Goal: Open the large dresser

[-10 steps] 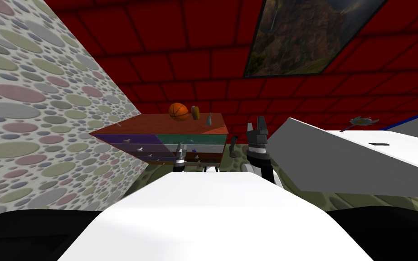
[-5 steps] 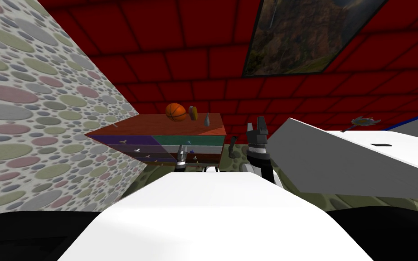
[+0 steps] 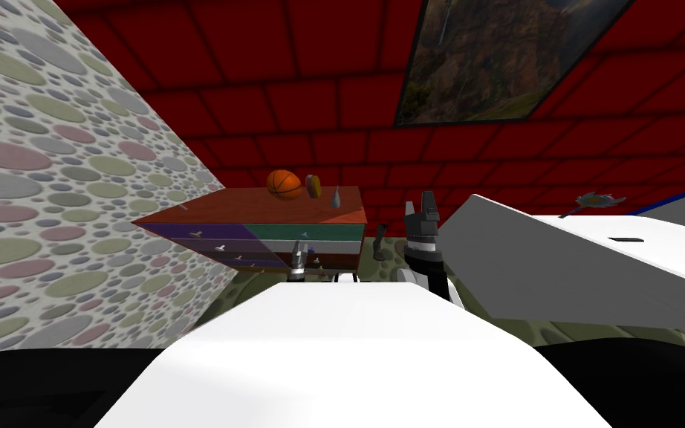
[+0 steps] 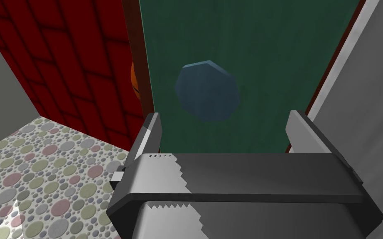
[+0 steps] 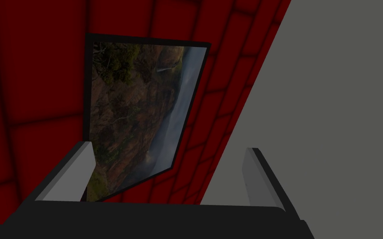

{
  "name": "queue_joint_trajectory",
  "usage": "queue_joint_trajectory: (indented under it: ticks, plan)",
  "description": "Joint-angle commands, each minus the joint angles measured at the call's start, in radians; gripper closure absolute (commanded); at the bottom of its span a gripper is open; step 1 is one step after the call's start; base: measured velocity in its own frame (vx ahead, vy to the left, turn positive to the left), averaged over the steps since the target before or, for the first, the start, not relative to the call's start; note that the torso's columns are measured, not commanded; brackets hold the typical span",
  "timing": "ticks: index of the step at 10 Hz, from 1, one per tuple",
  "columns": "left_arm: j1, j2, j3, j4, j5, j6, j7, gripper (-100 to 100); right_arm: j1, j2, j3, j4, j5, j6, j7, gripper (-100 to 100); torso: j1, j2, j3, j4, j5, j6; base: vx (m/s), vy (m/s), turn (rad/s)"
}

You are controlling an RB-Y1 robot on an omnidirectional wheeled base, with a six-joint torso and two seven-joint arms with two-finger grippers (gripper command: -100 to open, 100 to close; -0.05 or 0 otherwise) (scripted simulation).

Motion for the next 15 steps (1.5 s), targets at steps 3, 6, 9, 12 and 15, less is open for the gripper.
queue_joint_trajectory:
  ticks: [3,6,9,12,15]
  plan:
    - [-0.031,0.003,0.007,0.001,0.003,0.035,0.004,-100,0.0,0.0,0.0,0.0,0.0,0.0,0.0,0,0.001,0.0,0.0,0.0,0.0,0.0,0.001,-0.014,0.008]
    - [-0.043,0.007,0.01,-0.015,0.004,0.06,0.005,-100,0.0,0.0,0.0,0.0,0.0,0.0,0.0,0,0.0,0.0,0.0,0.0,0.0,0.0,-0.006,-0.006,0.006]
    - [-0.014,0.0,0.003,0.012,0.001,0.007,0.003,100,0.0,0.0,0.0,0.0,0.0,0.0,0.0,0,-0.001,0.002,0.0,0.003,-0.002,0.0,0.007,0.009,-0.011]
    - [-0.029,0.005,0.008,0.011,0.008,0.03,-0.002,-100,0.0,0.0,0.0,0.0,0.0,0.0,0.0,0,-0.001,0.001,0.001,0.001,-0.001,0.0,-0.006,-0.006,0.014]
    - [-0.053,0.006,0.017,-0.008,0.018,0.08,-0.005,-100,0.0,0.0,0.0,0.0,0.0,0.0,0.0,0,0.0,0.0,0.0,0.0,0.0,0.0,-0.049,-0.036,0.045]
